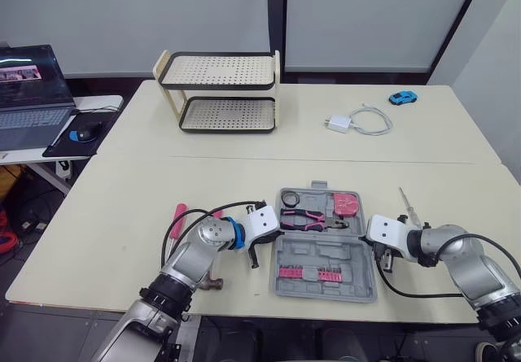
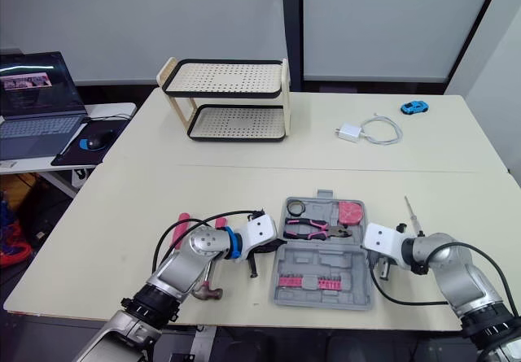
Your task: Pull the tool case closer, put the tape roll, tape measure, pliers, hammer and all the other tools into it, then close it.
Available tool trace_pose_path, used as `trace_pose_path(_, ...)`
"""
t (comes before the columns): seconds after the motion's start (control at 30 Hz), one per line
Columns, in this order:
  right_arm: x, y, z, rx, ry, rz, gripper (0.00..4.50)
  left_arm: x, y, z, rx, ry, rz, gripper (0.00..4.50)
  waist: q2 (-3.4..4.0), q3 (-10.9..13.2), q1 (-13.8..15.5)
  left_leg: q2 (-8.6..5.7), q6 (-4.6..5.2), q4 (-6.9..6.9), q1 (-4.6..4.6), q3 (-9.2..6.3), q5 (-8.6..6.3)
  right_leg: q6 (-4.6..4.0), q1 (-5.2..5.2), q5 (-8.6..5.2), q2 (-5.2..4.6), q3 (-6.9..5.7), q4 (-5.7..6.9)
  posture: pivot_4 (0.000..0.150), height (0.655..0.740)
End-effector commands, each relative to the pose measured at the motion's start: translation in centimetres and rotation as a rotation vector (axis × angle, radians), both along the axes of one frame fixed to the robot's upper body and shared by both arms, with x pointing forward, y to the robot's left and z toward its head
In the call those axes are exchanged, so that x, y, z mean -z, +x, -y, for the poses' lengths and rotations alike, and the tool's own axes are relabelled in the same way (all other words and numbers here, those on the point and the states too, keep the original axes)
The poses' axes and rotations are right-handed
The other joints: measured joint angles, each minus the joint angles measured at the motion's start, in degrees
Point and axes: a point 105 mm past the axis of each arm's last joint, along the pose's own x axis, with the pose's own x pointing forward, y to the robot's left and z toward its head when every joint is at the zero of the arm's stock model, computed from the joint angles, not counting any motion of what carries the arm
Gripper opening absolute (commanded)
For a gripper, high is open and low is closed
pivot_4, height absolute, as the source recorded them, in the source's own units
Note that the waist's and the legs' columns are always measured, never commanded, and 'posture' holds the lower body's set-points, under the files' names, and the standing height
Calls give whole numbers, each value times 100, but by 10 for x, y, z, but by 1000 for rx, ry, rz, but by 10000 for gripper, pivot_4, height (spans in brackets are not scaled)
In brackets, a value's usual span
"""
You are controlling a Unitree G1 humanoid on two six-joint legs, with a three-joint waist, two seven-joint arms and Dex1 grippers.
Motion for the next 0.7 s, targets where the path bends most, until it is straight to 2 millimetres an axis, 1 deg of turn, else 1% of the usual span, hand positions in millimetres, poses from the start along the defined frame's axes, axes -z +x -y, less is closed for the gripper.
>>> trace_pose_path(0.03, -12, 4, -21, -76, 47, 63, 461, -4, 0, 14, 32, -17, 25, 506, 0, 0, 0, 0, 0, 0, 0, 0, 0, 0, 0, 0, 0, 0, 0, 1500, 7400)
trace_pose_path(0.7, -12, 7, -23, -79, 48, 70, 461, -2, 1, 6, 13, 3, 24, 506, 0, 0, -3, 1, 1, -2, 0, 0, -1, 0, -1, 0, 0, 0, -1, 1500, 7400)
